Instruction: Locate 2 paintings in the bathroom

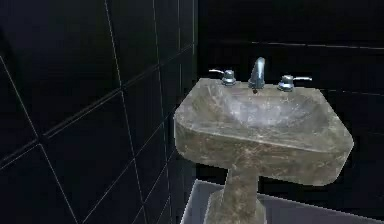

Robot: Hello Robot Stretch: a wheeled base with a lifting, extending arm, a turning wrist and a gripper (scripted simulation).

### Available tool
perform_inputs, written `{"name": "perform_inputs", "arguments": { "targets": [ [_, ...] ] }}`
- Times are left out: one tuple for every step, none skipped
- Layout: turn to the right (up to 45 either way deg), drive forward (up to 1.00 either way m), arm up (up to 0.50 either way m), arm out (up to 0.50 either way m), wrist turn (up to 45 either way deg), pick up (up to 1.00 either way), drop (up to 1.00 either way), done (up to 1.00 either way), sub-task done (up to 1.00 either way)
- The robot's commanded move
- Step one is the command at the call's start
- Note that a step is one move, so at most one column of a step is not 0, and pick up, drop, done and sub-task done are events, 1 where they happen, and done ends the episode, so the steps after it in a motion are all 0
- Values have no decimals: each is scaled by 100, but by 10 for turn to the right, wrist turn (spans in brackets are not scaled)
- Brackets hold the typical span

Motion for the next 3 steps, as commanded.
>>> {"name": "perform_inputs", "arguments": {
  "targets": [
    [450, 0, 0, 0, 0, 0, 0, 0, 0],
    [150, 0, 0, 0, 0, 0, 0, 0, 0],
    [0, 30, 0, 0, 0, 0, 0, 0, 0]
  ]
}}
